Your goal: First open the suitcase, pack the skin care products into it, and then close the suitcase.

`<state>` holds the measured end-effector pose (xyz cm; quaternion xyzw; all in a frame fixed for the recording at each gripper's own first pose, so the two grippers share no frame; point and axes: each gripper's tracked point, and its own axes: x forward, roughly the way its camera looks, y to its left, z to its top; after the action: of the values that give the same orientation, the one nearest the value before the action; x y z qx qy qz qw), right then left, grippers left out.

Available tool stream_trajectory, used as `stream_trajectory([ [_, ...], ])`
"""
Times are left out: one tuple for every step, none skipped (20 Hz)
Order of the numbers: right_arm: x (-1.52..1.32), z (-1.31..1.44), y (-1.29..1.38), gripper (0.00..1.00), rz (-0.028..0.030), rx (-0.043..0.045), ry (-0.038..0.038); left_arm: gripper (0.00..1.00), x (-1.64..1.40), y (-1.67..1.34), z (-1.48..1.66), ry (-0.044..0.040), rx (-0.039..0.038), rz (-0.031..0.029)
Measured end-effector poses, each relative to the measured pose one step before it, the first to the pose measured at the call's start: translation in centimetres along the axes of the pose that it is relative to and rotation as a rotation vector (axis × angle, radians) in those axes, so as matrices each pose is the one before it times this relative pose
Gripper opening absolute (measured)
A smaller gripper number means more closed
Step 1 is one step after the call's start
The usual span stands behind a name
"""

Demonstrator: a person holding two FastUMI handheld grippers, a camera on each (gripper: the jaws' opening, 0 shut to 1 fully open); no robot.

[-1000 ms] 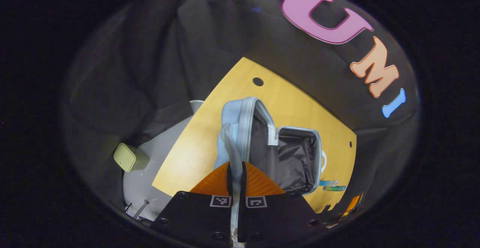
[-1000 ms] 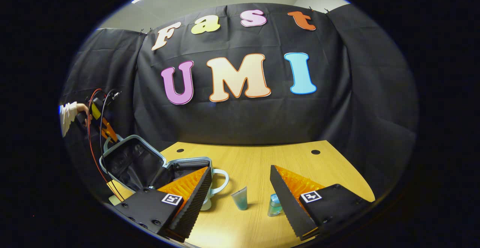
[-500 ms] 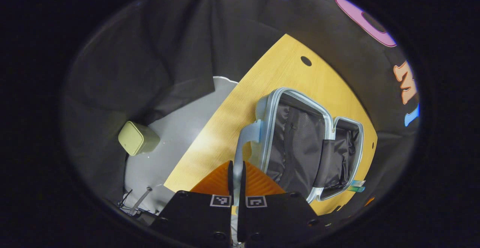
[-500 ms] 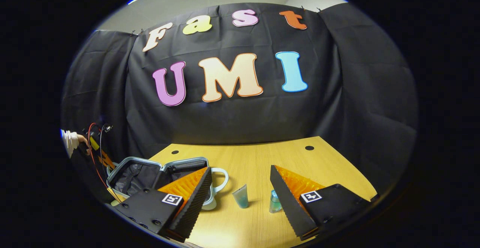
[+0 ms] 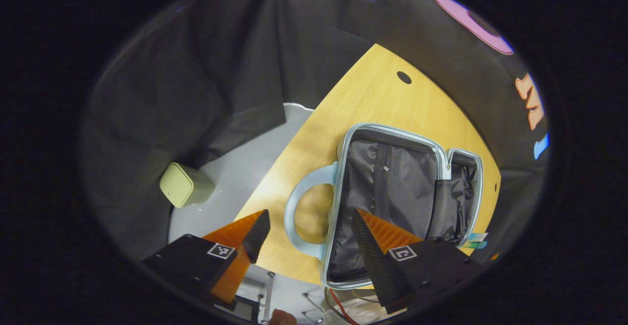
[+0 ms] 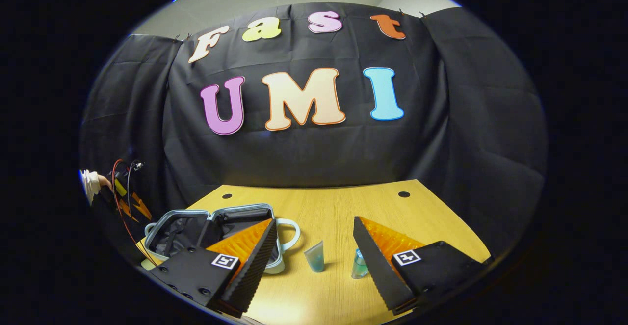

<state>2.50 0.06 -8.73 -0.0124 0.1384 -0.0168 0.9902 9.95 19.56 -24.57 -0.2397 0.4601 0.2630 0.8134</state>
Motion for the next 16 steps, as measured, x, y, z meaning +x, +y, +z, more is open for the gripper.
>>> stream_trajectory([
  [0.151,-0.078,-0.201,0.98,0.00084,0.00051,0.00253,0.97,-0.919,-0.955,0.067,-0.0212,0.03073,0.00219],
  [0.149,-0.156,-0.291,0.98,0.00272,0.00483,0.00306,0.97,-0.955,-1.127,0.17,-0.02105,0.03303,-0.0025],
  [0.105,-0.106,-0.305,0.98,0.00238,0.0054,0.00494,0.96,-0.906,-1.313,0.152,-0.02128,0.0377,-0.00065],
  [0.244,-0.184,-0.343,0.98,0.00018,0.00261,0.00322,0.96,-0.905,-1.486,0.1,-0.02317,0.04347,-0.00564],
  [0.114,-0.188,-0.464,0.98,0.00024,0.00067,0.00306,0.96,-0.979,-1.918,-0.034,-0.01864,0.04155,-0.00932],
  [0.141,-0.183,-0.467,0.98,0.00092,0.00027,0.00572,0.96,-0.892,-2.114,0.092,-0.01706,0.03649,-0.01859],
  [0.091,-0.287,-0.388,0.98,0.00321,0.00034,0.00727,0.96,-0.664,-2.478,0.218,-0.01838,0.02623,-0.02771],
  [0.127,-0.183,-0.459,0.98,0.00353,0.0018,0.0064,0.96,-0.378,-2.479,0.042,-0.00819,0.02504,-0.02857],
  [0.107,-0.146,-0.455,0.98,0.00505,0.00241,0.00661,0.96,-0.432,-2.493,-0.246,-0.00523,0.02809,-0.02048],
  [0.09,-0.254,-0.435,0.98,0.00622,0.00087,0.00742,0.96,-0.259,-2.17,-0.231,-0.00093,0.03453,-0.01596],
  [0.178,-0.39,-0.583,0.98,0.00396,-0.00294,0.00977,0.96,0.017,-2.101,-0.157,-0.00703,0.0305,-0.01012],
  [0.256,-0.403,-0.635,0.98,0.00194,-0.00416,0.01389,0.96,-0.046,-2.209,-0.108,-0.00529,0.02665,-0.01733],
  [0.143,-0.379,-0.517,0.98,0.00507,-0.00231,0.01386,0.96,0.12,-2.414,-0.267,-0.00339,0.01819,-0.01858],
  [0.26,-0.502,-0.504,0.98,0.00637,-0.00247,0.01165,0.96,0.286,-2.414,-0.114,-0.00766,0.01633,-0.02512],
  [0.305,-0.469,-0.573,0.98,0.00412,-0.00201,0.01449,0.96,0.464,-2.396,-0.197,-0.00769,0.01519,-0.0272],
  [0.292,-0.625,-0.579,0.98,0.00592,-0.00079,0.01467,0.96,0.494,-2.515,-0.119,-0.00492,0.01893,-0.03755],
])
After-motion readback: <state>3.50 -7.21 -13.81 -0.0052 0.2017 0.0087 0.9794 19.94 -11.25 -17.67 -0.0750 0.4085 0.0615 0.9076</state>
